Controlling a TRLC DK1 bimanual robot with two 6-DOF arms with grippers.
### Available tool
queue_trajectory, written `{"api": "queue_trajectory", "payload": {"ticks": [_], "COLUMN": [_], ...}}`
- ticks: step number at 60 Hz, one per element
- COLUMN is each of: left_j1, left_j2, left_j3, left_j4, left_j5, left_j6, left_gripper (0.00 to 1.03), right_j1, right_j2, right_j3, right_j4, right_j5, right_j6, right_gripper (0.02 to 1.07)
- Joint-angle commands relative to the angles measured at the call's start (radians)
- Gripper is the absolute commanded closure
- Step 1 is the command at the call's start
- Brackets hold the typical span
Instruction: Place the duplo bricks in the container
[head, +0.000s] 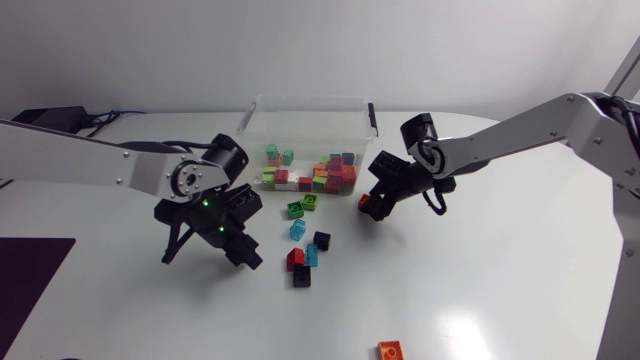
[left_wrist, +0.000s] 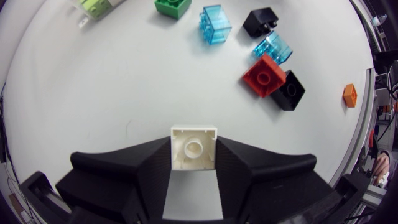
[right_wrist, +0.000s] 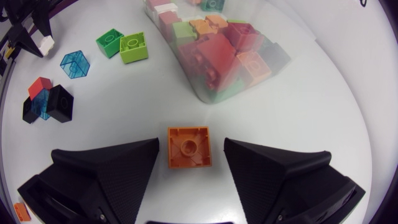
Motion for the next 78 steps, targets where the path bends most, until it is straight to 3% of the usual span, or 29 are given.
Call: {"api": "queue_trajectory", "payload": {"ticks": [1, 8, 14, 36, 48, 71, 78], "left_j1": [0.002, 0.006, 0.02, 0.092, 0.112, 0.14, 0.14], "left_j2": [-0.057, -0.105, -0.142, -0.159, -0.09, 0.101, 0.174], "left_j3": [0.043, 0.093, 0.146, 0.39, 0.491, 0.577, 0.648], "left_j4": [-0.022, -0.047, -0.055, -0.044, 0.039, 0.202, 0.223], "left_j5": [0.014, 0.022, 0.05, 0.133, 0.151, 0.177, 0.175], "left_j6": [0.021, 0.018, -0.004, -0.084, -0.142, -0.203, -0.214], "left_gripper": [0.79, 0.79, 0.79, 0.79, 0.79, 0.78, 0.73], "right_j1": [-0.001, -0.005, -0.016, -0.013, 0.058, 0.096, 0.107], "right_j2": [0.042, 0.039, -0.011, -0.334, -0.439, -0.282, -0.172], "right_j3": [0.025, 0.03, 0.019, -0.016, 0.063, 0.342, 0.43], "right_j4": [0.009, -0.017, -0.063, -0.204, -0.258, -0.237, -0.235], "right_j5": [-0.023, -0.042, -0.046, -0.046, -0.033, 0.013, 0.039], "right_j6": [-0.026, -0.028, -0.028, 0.029, 0.109, 0.26, 0.279], "right_gripper": [0.62, 0.76, 0.8, 0.81, 0.81, 0.8, 0.79]}}
